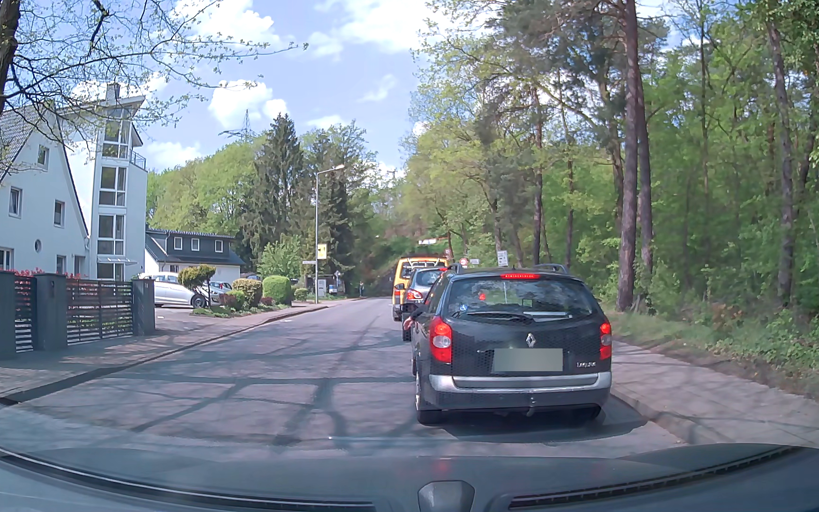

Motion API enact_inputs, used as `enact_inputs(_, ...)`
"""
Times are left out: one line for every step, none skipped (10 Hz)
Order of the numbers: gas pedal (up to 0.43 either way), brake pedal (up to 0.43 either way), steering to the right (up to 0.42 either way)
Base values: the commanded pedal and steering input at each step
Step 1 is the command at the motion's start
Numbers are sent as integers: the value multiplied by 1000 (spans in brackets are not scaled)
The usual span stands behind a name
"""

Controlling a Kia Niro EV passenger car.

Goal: Follow the waypoints while adhering to traffic rules and regulations

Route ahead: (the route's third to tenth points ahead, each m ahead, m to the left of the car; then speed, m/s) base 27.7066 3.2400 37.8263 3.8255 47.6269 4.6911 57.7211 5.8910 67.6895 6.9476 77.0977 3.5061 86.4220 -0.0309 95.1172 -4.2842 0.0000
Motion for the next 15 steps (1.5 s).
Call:
enact_inputs(0,159,2)
enact_inputs(0,159,1)
enact_inputs(0,159,1)
enact_inputs(0,159,1)
enact_inputs(0,159,1)
enact_inputs(0,159,2)
enact_inputs(0,159,2)
enact_inputs(0,159,1)
enact_inputs(0,159,1)
enact_inputs(0,159,1)
enact_inputs(0,159,1)
enact_inputs(0,159,1)
enact_inputs(0,159,1)
enact_inputs(0,159,1)
enact_inputs(0,159,1)
